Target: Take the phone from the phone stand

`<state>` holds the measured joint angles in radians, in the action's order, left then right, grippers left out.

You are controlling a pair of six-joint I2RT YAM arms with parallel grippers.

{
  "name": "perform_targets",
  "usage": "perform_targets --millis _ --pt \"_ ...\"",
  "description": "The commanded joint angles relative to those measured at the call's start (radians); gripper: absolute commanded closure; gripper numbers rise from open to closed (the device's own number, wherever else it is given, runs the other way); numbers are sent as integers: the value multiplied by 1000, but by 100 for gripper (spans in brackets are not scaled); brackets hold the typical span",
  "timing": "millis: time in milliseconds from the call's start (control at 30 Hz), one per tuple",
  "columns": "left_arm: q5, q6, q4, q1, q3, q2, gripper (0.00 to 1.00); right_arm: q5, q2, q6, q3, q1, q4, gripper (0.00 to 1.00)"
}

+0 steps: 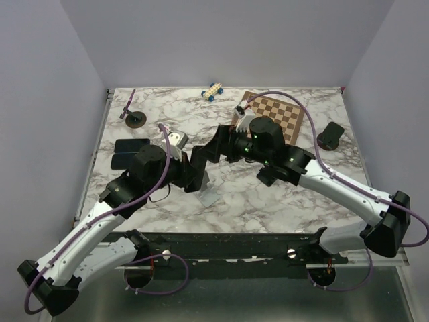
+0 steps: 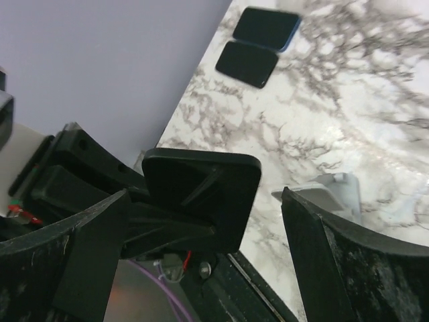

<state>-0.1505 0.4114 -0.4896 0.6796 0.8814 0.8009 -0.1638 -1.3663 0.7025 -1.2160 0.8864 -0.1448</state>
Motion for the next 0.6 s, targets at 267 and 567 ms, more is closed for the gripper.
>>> perform_targets --millis 267,567 --pt "197 259 -116 -212 85 11 100 655 337 16 -14 -1 -221 0" --pt "383 703 -84 -624 -83 -99 100 682 426 12 27 -1 -246 0"
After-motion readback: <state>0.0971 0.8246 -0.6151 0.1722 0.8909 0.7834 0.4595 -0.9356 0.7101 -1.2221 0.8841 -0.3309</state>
